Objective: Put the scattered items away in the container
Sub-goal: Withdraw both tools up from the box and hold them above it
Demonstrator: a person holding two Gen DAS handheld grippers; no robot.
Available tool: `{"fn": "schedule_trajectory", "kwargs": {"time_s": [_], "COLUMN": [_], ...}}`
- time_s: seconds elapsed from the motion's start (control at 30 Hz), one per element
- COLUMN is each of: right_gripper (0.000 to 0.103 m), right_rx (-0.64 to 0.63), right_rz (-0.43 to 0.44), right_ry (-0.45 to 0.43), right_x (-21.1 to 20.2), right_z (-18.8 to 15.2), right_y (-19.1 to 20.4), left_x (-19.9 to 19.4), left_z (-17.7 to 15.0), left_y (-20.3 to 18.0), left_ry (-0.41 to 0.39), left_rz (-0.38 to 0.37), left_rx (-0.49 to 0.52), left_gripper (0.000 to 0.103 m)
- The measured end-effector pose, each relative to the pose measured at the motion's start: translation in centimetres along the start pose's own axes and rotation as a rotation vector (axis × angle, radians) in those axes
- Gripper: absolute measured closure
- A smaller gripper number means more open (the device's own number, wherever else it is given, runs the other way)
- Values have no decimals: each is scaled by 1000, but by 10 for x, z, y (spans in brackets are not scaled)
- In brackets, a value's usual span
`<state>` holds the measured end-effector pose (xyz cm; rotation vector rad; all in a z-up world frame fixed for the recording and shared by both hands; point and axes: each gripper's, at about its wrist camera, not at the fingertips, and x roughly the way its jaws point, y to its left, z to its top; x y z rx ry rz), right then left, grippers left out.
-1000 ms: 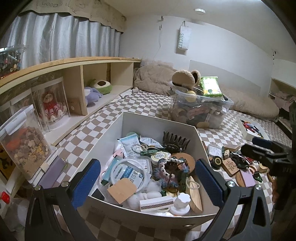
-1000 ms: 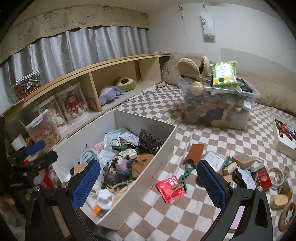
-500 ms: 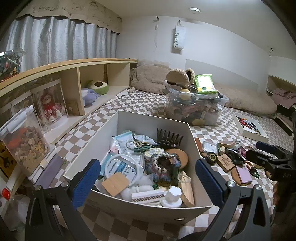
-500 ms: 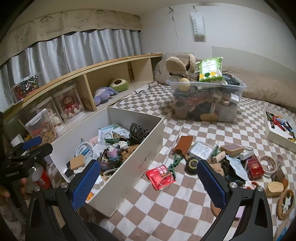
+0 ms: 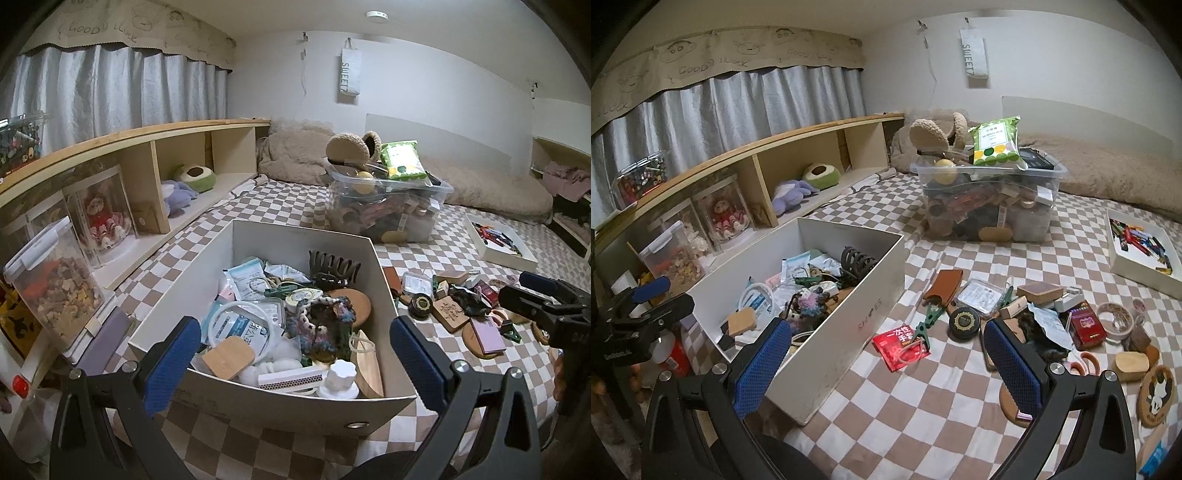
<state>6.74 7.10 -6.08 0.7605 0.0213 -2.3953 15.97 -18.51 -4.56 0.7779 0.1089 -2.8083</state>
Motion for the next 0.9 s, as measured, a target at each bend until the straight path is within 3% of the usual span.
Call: {"fn": "schedule_trajectory", "kwargs": {"time_s": [0.9], "right_gripper": [0], "right_rx": [-12], "right_rz": [-3], "right_ry": [14], "right_x": [0], "right_z": [-4], "right_y": [3], "left_x": [5], "left_z": [-8], "left_y": [-3], "left_ry": [24], "left_rz": [-2], "left_rx": [2], "left_gripper": [0]}}
